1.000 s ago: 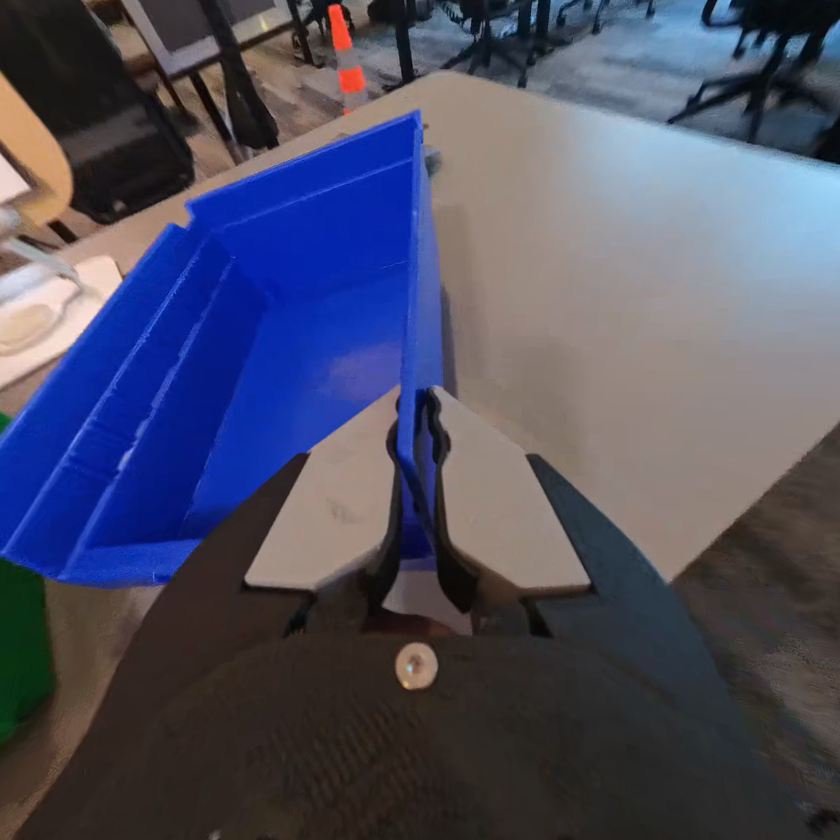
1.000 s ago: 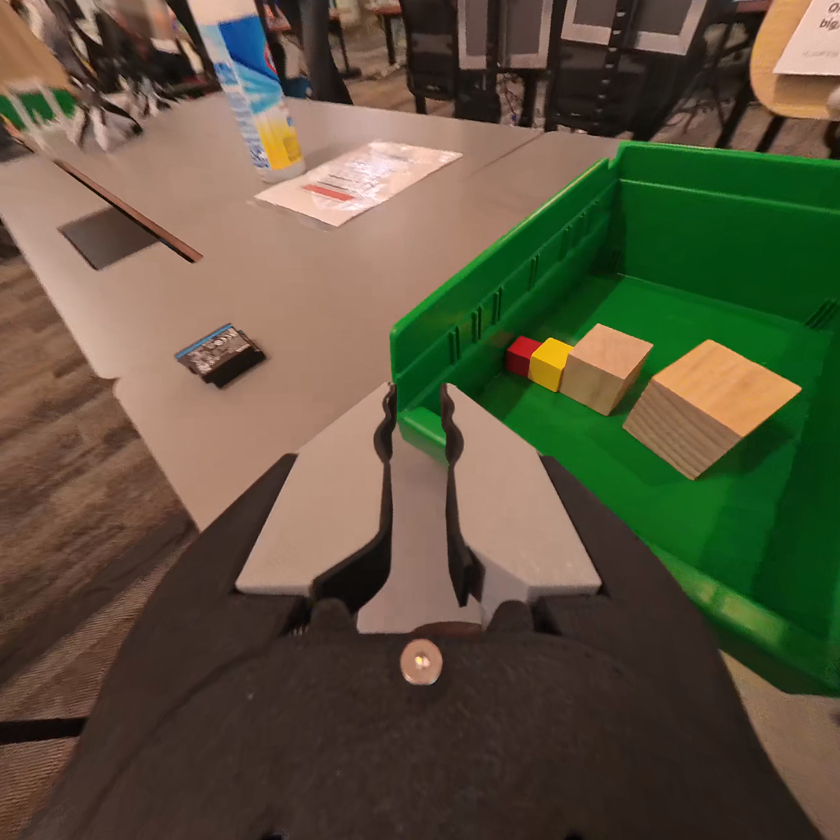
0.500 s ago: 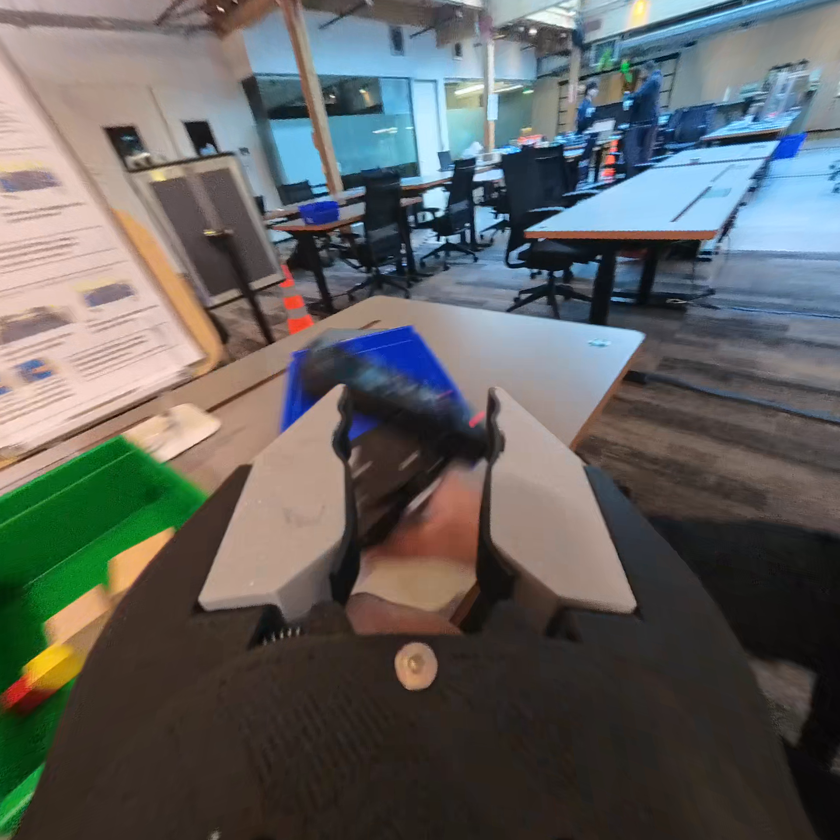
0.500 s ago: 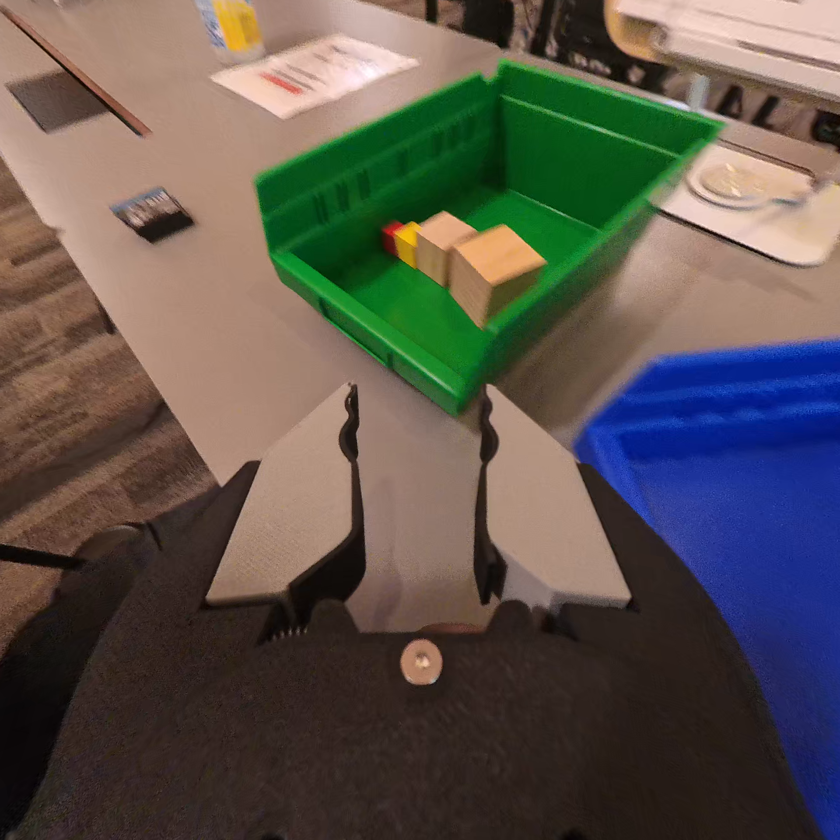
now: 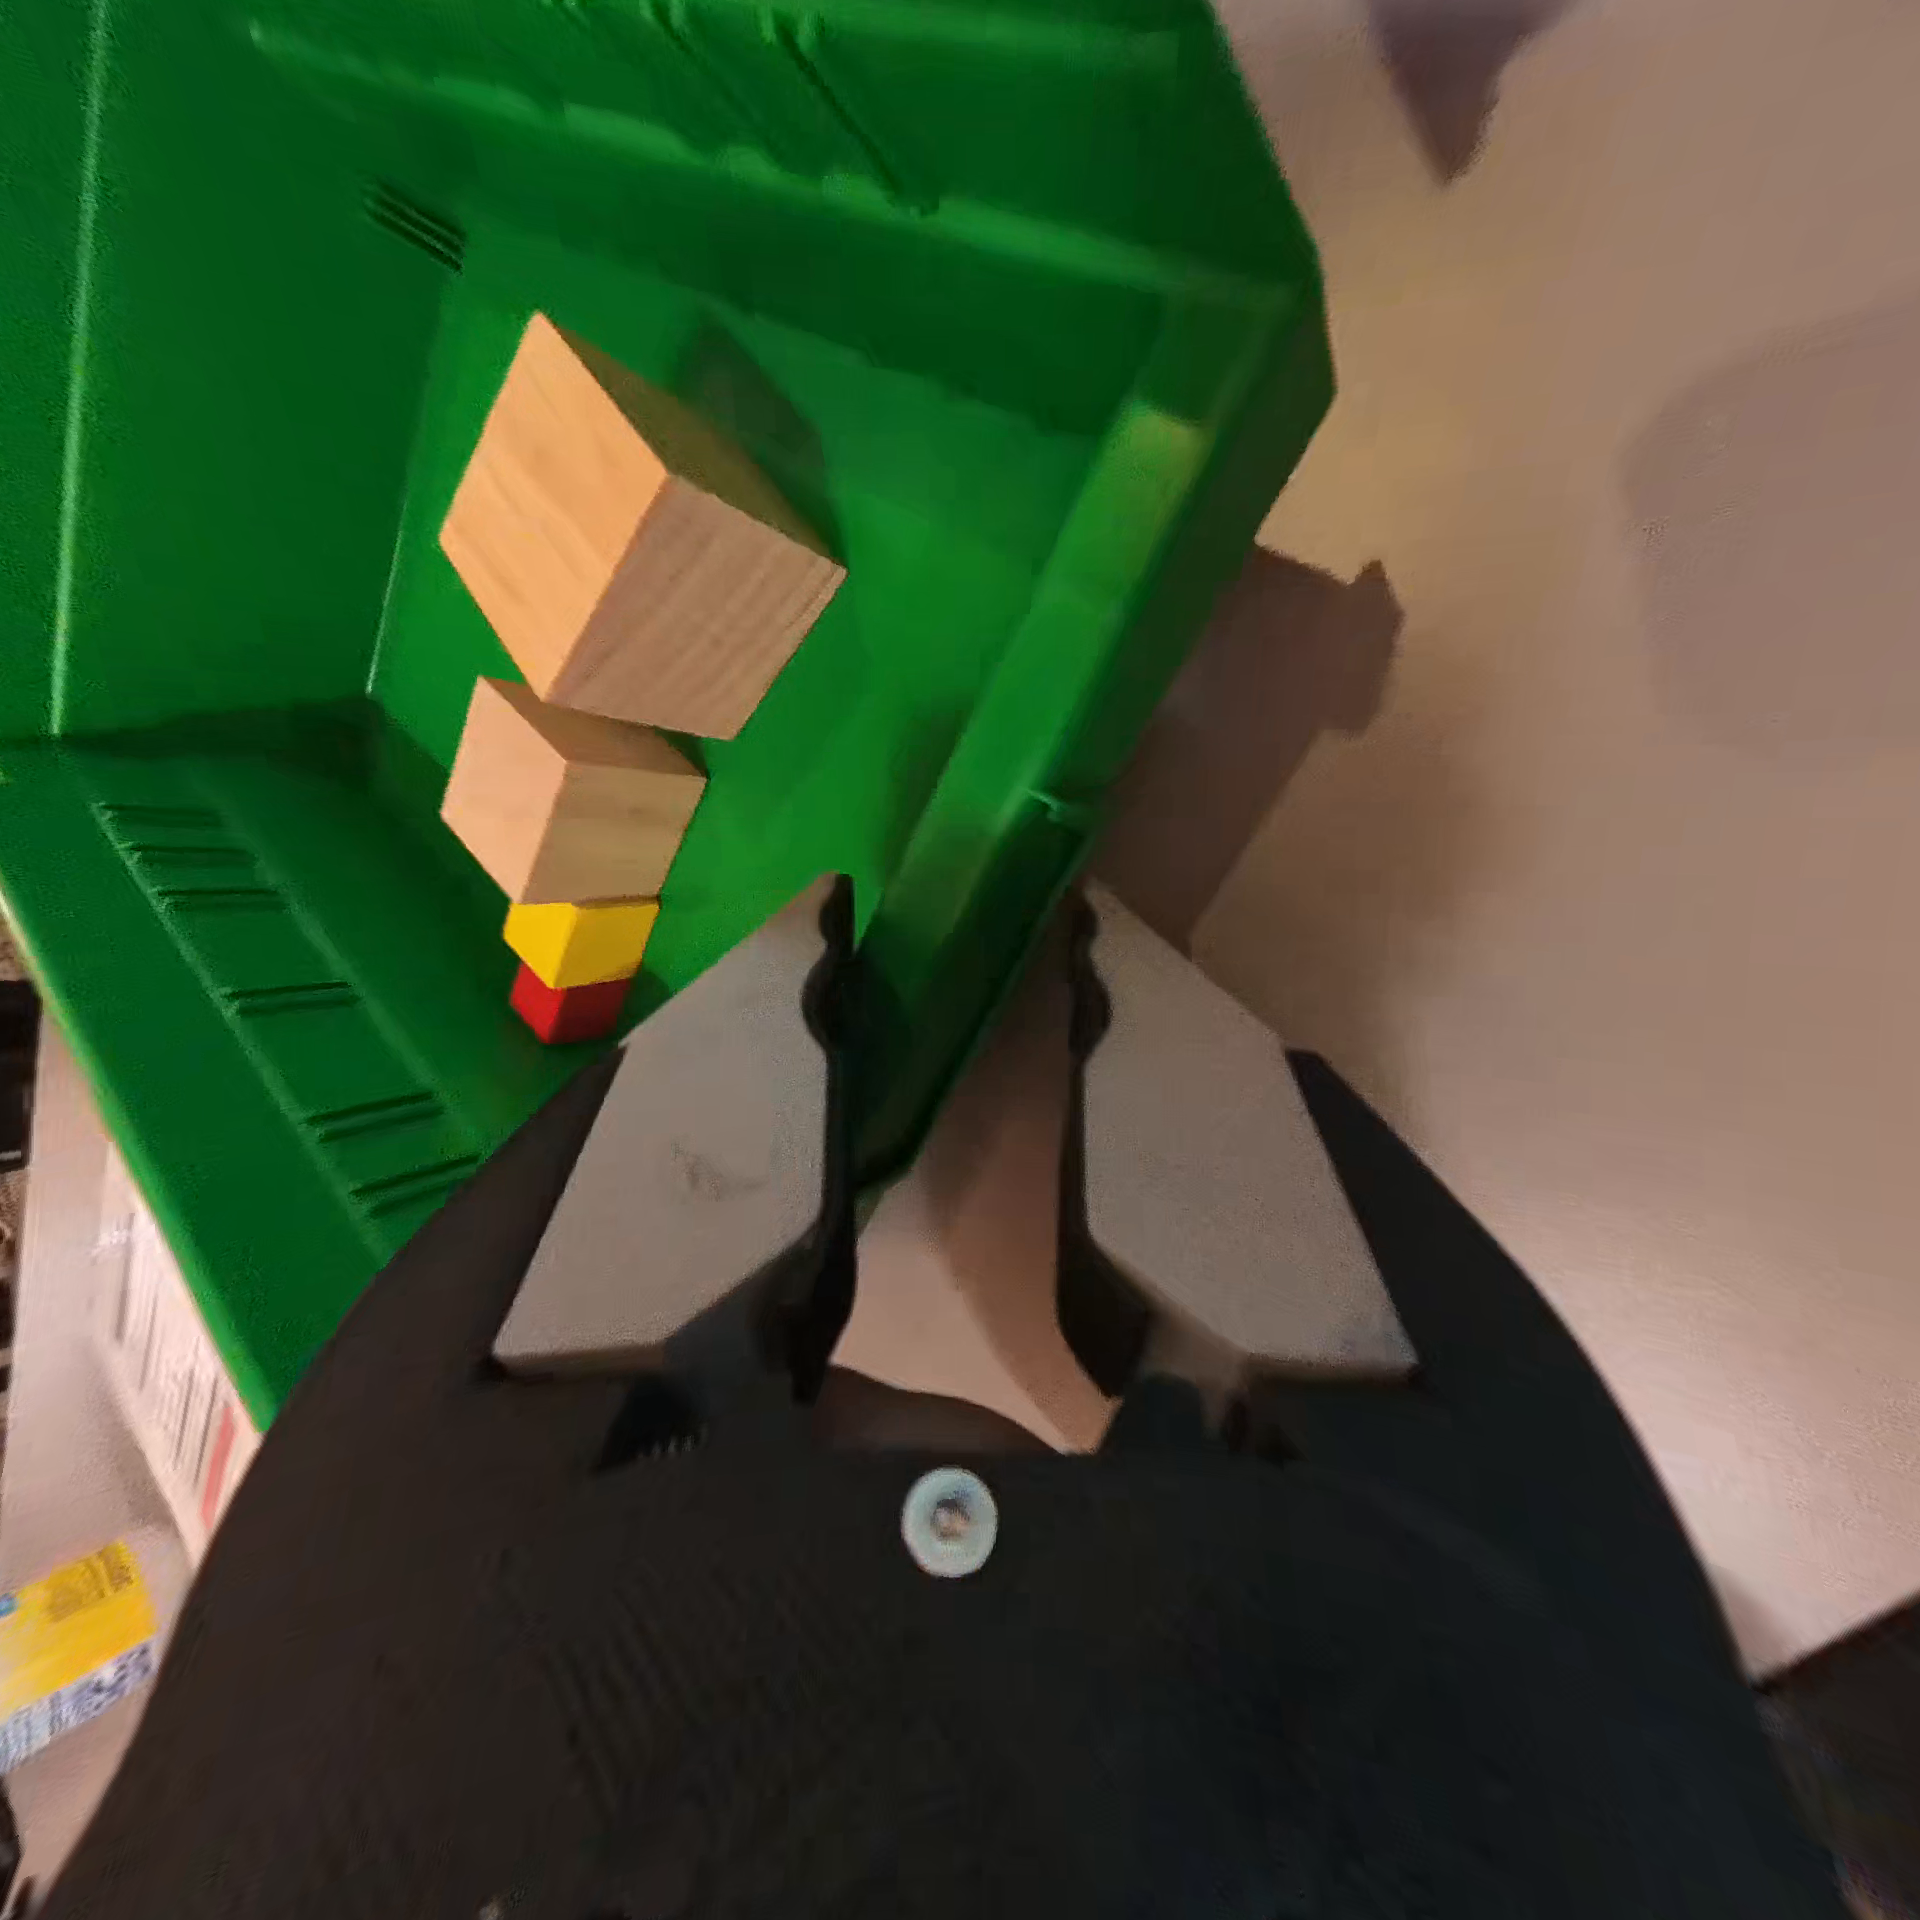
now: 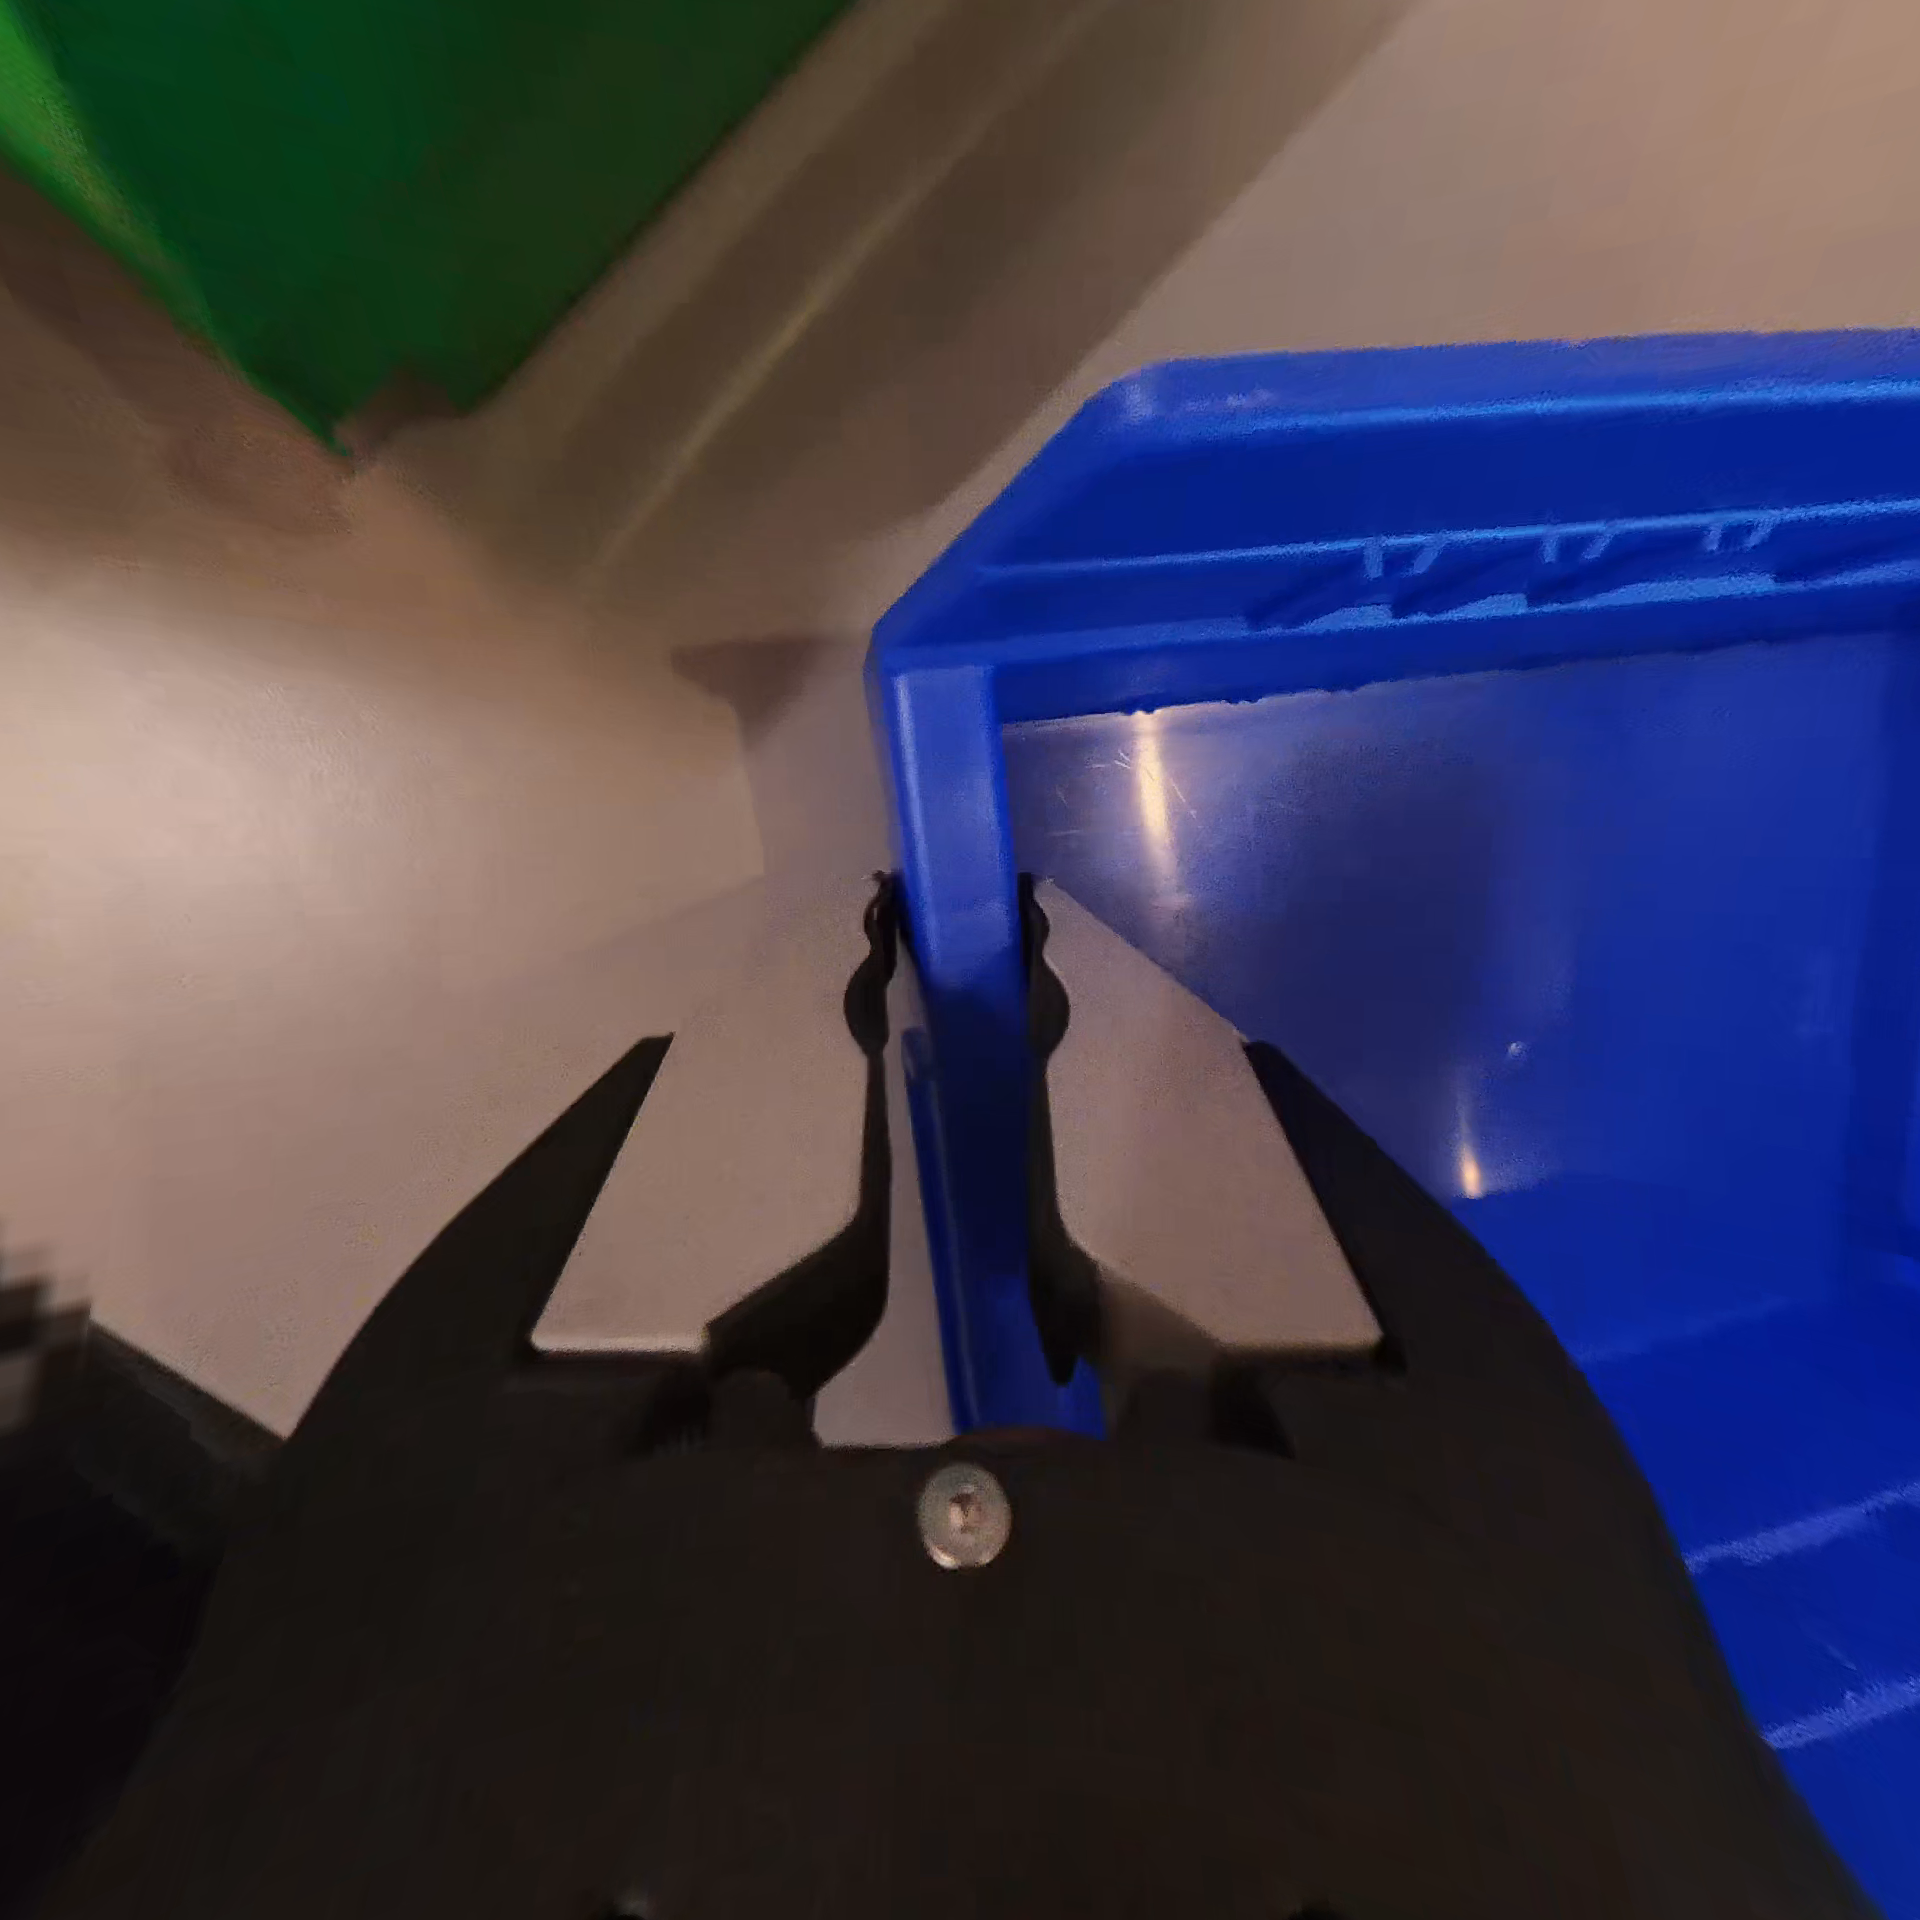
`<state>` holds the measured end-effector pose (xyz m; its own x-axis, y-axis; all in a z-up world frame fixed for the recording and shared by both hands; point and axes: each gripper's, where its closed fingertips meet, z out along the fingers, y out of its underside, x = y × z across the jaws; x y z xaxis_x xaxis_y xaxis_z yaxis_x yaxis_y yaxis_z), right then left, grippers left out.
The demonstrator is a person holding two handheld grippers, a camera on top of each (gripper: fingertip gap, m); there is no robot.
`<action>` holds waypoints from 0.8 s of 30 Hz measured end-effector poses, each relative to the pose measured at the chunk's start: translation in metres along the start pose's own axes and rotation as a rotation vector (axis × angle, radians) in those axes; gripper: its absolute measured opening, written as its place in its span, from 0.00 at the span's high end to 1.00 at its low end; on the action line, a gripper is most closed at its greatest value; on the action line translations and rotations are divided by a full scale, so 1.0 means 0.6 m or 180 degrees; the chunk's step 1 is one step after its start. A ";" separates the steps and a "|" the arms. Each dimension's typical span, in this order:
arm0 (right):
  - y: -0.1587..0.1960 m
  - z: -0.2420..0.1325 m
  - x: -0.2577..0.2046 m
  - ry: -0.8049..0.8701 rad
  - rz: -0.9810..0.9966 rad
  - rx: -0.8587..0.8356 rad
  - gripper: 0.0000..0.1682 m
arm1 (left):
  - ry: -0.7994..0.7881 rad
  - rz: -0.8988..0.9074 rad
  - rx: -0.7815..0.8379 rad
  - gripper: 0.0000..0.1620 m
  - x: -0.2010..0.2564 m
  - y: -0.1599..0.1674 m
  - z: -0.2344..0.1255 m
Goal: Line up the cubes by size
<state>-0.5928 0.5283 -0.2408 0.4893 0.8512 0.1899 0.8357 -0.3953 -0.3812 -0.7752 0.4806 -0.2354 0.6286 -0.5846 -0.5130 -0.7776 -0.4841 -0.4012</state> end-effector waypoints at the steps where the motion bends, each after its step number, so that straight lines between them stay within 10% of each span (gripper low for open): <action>1: 0.011 -0.005 -0.005 -0.0127 -0.0057 0.0008 0.88 | 0.0058 -0.0028 -0.0005 0.76 0.001 0.005 -0.003; 12: 0.327 -0.136 -0.006 -0.0753 -0.1684 0.0064 0.89 | -0.0119 0.0279 0.0153 0.78 0.012 0.183 -0.108; 24: 0.295 -0.099 0.079 -0.1379 -0.2614 -0.0449 0.87 | 0.0408 0.0469 0.0048 0.80 -0.018 0.218 -0.098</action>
<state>-0.4070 0.4779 -0.2453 -0.3790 0.9253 -0.0135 0.9145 0.3722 -0.1588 -0.8827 0.3856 -0.2378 0.5039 -0.7269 -0.4666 -0.8608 -0.3779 -0.3408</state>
